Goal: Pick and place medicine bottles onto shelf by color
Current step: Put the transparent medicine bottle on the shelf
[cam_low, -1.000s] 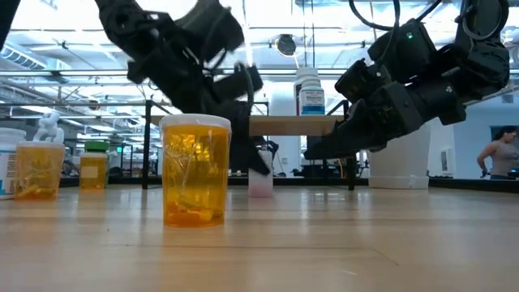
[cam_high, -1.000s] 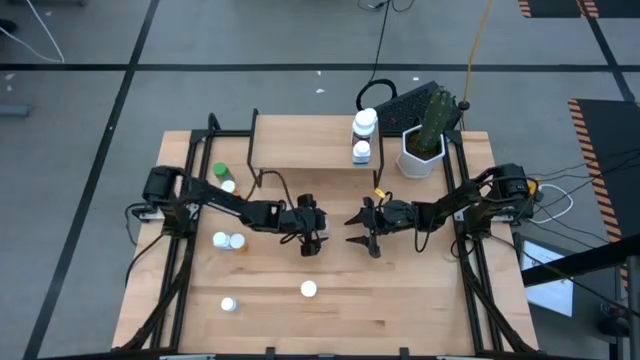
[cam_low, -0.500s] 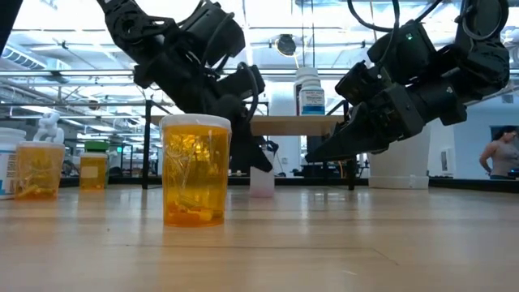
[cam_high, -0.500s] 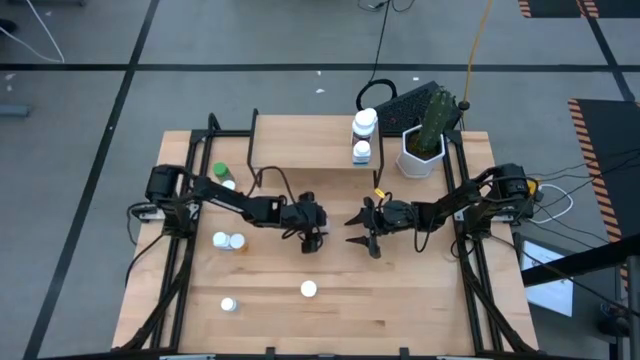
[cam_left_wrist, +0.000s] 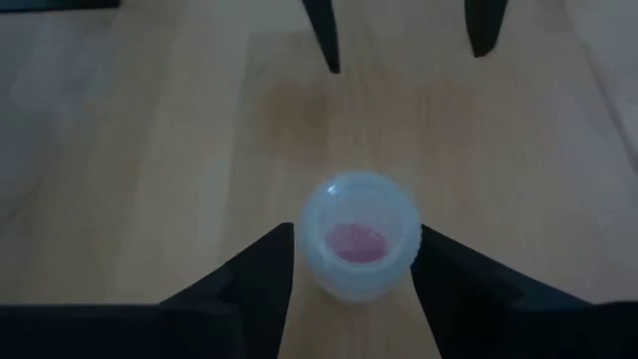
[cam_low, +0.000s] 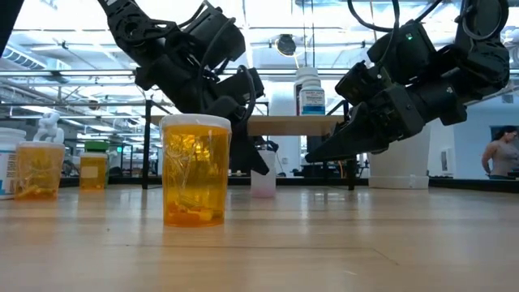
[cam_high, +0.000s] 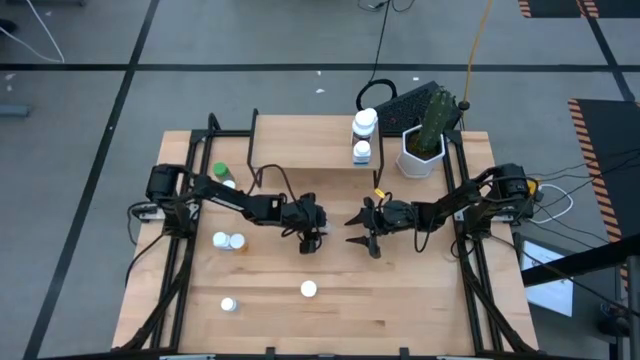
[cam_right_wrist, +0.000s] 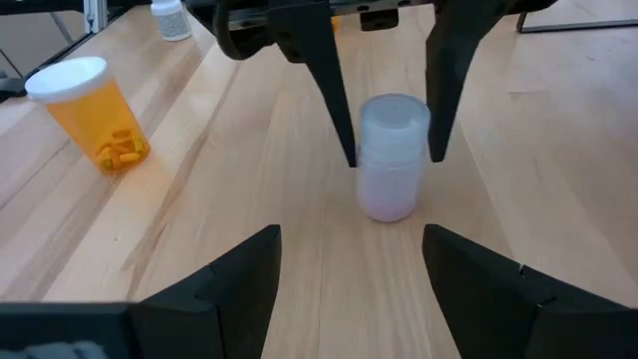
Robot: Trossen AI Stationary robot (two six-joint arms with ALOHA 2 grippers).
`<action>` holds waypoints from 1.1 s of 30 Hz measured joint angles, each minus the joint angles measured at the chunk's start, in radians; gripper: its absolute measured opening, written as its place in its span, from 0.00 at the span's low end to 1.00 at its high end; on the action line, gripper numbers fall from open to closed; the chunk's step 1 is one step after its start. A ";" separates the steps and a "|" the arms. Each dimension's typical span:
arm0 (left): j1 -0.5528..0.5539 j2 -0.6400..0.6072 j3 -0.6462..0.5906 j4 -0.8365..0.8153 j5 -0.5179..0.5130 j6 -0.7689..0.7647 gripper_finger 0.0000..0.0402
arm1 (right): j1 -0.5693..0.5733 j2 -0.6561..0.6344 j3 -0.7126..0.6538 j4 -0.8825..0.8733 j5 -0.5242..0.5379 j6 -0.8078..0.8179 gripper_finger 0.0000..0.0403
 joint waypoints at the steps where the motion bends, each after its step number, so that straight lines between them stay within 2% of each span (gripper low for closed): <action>1: 0.000 0.000 0.000 0.006 -0.007 0.000 0.48 | 0.000 0.000 0.000 0.000 0.000 0.000 0.59; 11: 0.045 -0.048 0.000 0.017 -0.049 -0.008 0.40 | 0.000 0.000 0.000 0.000 0.000 0.023 0.59; 16: 0.065 -0.120 0.000 -0.010 -0.048 -0.019 0.39 | 0.000 0.000 -0.001 -0.015 -0.001 0.021 0.59; 22: 0.099 -0.252 0.021 -0.049 -0.050 0.049 0.39 | 0.000 0.000 -0.001 -0.017 -0.001 0.020 0.59; 25: 0.141 -0.289 0.093 -0.137 -0.065 0.076 0.39 | 0.000 0.000 -0.001 -0.016 -0.001 0.019 0.59; 29: 0.218 -0.294 0.250 -0.301 -0.067 0.123 0.39 | 0.000 0.000 -0.001 -0.010 -0.001 0.017 0.59; 33: 0.312 -0.257 0.397 -0.355 -0.058 0.163 0.39 | 0.000 0.000 -0.001 -0.001 -0.002 0.016 0.59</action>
